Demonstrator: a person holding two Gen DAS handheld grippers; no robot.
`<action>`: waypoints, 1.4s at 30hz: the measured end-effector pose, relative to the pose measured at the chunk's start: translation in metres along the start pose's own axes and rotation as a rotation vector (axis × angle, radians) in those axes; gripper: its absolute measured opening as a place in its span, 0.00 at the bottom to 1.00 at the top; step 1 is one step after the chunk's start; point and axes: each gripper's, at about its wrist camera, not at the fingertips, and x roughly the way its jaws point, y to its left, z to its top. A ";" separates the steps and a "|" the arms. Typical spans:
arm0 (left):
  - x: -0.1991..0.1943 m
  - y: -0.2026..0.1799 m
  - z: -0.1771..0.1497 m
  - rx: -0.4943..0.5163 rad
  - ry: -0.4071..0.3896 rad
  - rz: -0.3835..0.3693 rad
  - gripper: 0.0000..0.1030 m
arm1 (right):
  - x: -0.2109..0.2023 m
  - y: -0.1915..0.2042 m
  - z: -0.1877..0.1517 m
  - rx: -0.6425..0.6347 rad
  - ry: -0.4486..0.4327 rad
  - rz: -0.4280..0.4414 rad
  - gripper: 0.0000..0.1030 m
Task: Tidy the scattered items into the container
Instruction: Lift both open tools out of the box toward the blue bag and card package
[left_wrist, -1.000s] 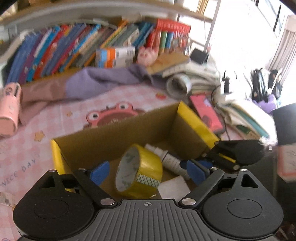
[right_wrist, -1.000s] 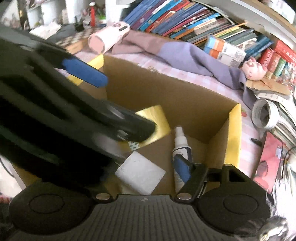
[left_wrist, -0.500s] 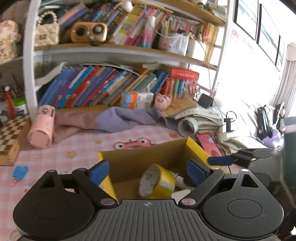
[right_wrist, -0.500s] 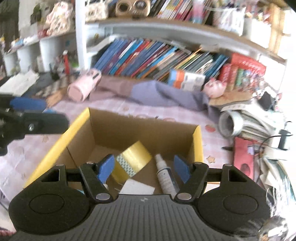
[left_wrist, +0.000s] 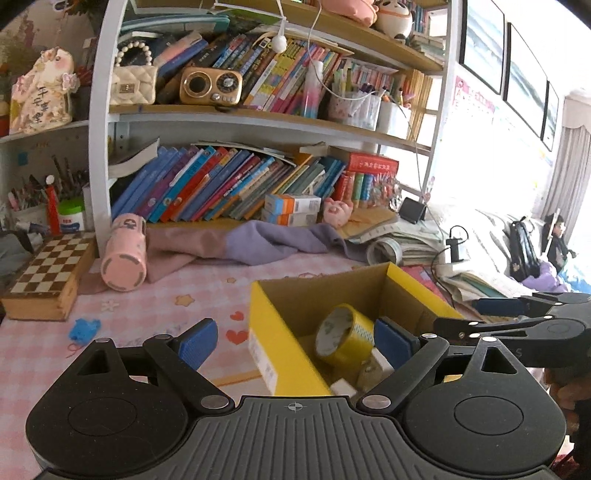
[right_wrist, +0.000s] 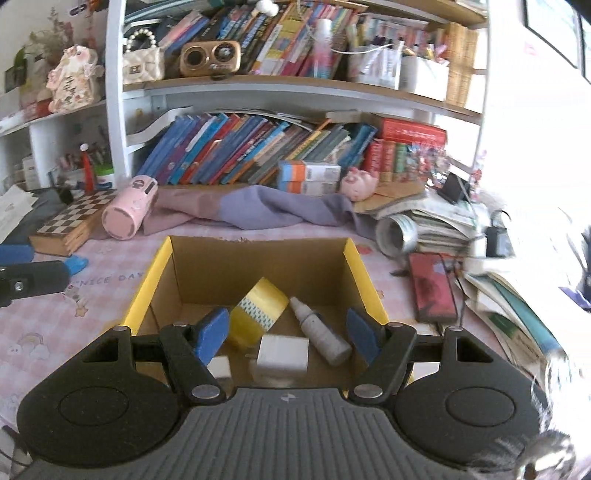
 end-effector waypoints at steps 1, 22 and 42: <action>-0.006 0.004 -0.003 -0.003 -0.002 -0.004 0.91 | -0.005 0.004 -0.003 0.008 0.001 -0.010 0.67; -0.081 0.061 -0.060 0.022 0.067 0.003 0.94 | -0.068 0.088 -0.065 0.069 0.069 -0.099 0.67; -0.108 0.101 -0.092 0.018 0.167 0.122 0.94 | -0.059 0.167 -0.081 -0.027 0.169 0.081 0.67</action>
